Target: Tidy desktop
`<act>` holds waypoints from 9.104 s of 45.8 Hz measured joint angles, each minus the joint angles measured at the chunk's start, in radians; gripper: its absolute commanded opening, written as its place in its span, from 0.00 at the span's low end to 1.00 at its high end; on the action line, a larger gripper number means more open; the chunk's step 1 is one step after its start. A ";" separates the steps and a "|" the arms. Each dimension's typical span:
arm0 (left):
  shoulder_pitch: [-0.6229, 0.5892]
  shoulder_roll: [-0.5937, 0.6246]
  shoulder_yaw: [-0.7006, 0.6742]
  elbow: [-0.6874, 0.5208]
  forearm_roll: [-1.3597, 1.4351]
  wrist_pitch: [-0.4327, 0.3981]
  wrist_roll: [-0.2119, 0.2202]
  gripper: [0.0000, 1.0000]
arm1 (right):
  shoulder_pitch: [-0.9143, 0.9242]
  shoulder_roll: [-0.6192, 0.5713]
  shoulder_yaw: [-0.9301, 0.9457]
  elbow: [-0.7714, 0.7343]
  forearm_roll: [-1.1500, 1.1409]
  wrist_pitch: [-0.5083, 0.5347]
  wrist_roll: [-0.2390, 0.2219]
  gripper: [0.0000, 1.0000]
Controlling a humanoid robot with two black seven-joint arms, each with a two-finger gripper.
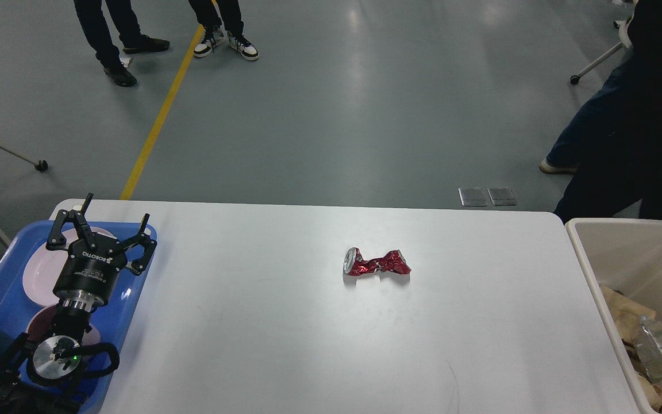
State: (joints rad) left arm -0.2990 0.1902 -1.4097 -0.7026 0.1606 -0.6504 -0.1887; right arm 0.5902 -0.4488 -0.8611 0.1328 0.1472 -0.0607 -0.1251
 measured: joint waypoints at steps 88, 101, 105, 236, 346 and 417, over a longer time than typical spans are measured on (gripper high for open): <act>0.001 0.000 0.000 0.000 0.000 0.000 0.002 0.96 | 1.923 0.205 -0.293 1.538 -0.197 0.840 0.002 1.00; 0.001 0.000 0.000 0.000 0.000 0.000 0.002 0.96 | 1.739 0.204 -0.182 1.444 -0.190 0.803 0.002 1.00; 0.001 0.000 0.000 0.000 0.000 0.000 0.002 0.96 | 1.649 0.227 -0.156 1.399 -0.189 0.739 -0.002 1.00; 0.001 0.000 -0.001 0.000 0.000 0.000 0.002 0.96 | 0.476 0.627 -0.044 0.275 -0.544 0.079 0.019 0.64; 0.001 0.000 -0.001 0.000 0.000 0.000 0.001 0.96 | 1.225 0.283 -0.028 0.923 -0.357 0.775 -0.067 0.00; 0.001 0.000 0.000 0.000 0.000 0.000 0.000 0.96 | 0.692 -0.268 -0.283 0.508 -0.296 0.554 0.061 0.00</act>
State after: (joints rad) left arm -0.2976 0.1902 -1.4098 -0.7026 0.1609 -0.6504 -0.1889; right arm 1.2821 -0.7167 -1.1437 0.6408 -0.1491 0.4936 -0.0641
